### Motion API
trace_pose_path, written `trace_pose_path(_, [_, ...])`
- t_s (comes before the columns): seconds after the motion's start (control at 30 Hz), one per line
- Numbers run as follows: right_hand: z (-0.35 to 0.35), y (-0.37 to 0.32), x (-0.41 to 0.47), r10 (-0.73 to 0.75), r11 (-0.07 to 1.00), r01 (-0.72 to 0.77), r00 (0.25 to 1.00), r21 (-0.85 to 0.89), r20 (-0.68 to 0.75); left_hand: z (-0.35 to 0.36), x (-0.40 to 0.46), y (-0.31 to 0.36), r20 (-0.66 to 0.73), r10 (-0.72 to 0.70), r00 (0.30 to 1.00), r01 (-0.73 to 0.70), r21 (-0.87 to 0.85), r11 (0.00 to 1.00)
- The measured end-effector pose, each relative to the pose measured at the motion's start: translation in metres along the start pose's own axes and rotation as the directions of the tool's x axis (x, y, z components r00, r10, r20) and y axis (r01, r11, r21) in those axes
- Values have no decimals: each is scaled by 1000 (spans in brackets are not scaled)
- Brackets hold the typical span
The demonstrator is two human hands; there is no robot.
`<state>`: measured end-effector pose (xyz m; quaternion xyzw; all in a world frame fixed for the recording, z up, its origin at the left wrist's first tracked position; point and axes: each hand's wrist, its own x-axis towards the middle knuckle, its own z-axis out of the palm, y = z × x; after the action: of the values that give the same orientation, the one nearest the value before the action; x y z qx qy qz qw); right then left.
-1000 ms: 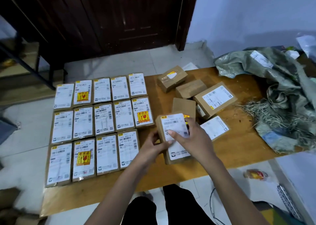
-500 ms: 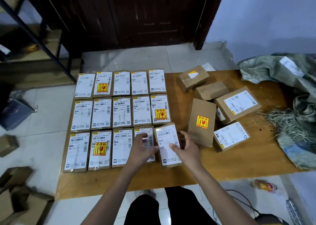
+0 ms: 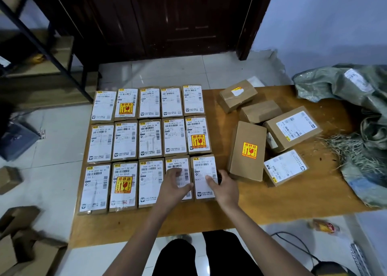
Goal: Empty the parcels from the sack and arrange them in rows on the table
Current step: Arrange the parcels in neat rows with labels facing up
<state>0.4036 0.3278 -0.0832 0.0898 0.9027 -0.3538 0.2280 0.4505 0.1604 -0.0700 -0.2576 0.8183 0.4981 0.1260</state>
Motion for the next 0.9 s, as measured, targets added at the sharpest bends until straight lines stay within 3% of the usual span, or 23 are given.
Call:
trace_pose_path(0.17, [-3, -8, -4, -31, 984, 25, 999, -177, -30, -2, 1, 8, -31, 15, 999, -15, -6, 1000])
trace_pose_path(0.27, [-24, -18, -8, -141, 933, 97, 985, -345, -102, -1, 9, 27, -98, 78, 992, -79, 2, 997])
trace_pose_path(0.47, [-85, -38, 33, -481, 822, 329, 837, -465, -259, 31, 35, 90, -14, 225, 974, -225, -25, 974])
trace_pose_path(0.63, [-127, -55, 127, -485, 713, 334, 870, -616, -90, 67, 70, 127, 19, 179, 984, -179, 42, 983])
trace_pose_path(0.9, [-162, -93, 231, -449, 599, 444, 875, -666, 179, 111, 120, 149, 118, 11, 993, -37, 220, 975])
